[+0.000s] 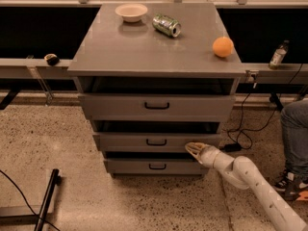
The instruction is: Close middle drawer
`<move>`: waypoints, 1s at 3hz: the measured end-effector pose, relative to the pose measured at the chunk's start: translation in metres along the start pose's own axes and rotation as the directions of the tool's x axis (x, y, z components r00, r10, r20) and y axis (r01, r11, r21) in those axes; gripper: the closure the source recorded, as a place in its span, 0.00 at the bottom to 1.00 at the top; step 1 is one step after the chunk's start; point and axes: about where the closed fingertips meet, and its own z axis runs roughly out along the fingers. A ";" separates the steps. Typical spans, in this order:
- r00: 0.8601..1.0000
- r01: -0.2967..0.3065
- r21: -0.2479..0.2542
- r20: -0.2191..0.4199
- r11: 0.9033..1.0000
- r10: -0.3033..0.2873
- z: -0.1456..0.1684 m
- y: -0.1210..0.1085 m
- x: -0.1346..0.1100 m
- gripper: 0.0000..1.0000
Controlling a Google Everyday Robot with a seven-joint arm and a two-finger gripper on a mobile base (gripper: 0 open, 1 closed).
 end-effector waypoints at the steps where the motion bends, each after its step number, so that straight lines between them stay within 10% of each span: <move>1: 0.999 -0.003 0.043 0.035 0.999 0.001 0.003 -0.012 -0.004 1.00; 3: 0.993 0.119 -0.054 0.007 0.991 -0.119 -0.054 0.049 -0.054 1.00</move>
Offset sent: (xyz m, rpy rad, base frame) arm -0.0792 0.0293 0.0459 -0.0480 -0.1541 0.0422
